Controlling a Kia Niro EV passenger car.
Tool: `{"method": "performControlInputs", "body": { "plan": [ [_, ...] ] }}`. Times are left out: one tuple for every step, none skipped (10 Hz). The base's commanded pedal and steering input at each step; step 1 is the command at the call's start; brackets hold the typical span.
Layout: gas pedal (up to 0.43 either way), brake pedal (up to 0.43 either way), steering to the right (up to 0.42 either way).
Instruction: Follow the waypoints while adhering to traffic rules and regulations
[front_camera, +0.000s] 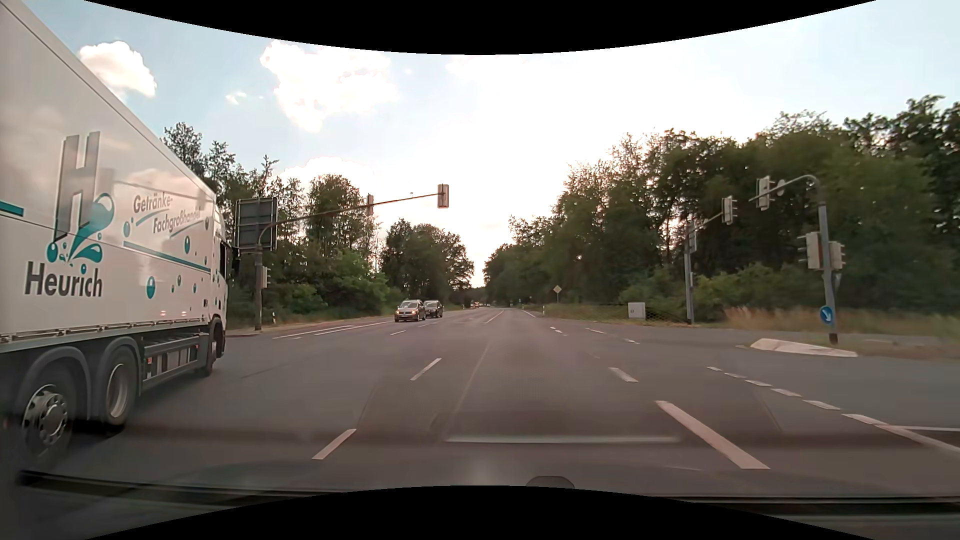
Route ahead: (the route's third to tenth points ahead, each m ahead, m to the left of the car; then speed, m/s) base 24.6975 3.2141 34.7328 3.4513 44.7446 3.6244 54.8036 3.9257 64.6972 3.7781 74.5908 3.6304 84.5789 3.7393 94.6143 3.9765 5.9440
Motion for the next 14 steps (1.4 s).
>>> {"method": "performControlInputs", "body": {
  "plan": [
    [0.37,0.0,-0.006],
    [0.37,0.0,-0.006],
    [0.37,0.0,-0.006],
    [0.37,0.0,-0.006],
    [0.37,0.0,-0.006],
    [0.37,0.0,-0.001],
    [0.37,0.0,0.008],
    [0.37,0.0,0.007],
    [0.37,0.0,0.007],
    [0.37,0.0,0.007],
    [0.37,0.0,0.006],
    [0.37,0.0,0.006],
    [0.37,0.0,0.006],
    [0.37,0.0,0.005]
  ]
}}
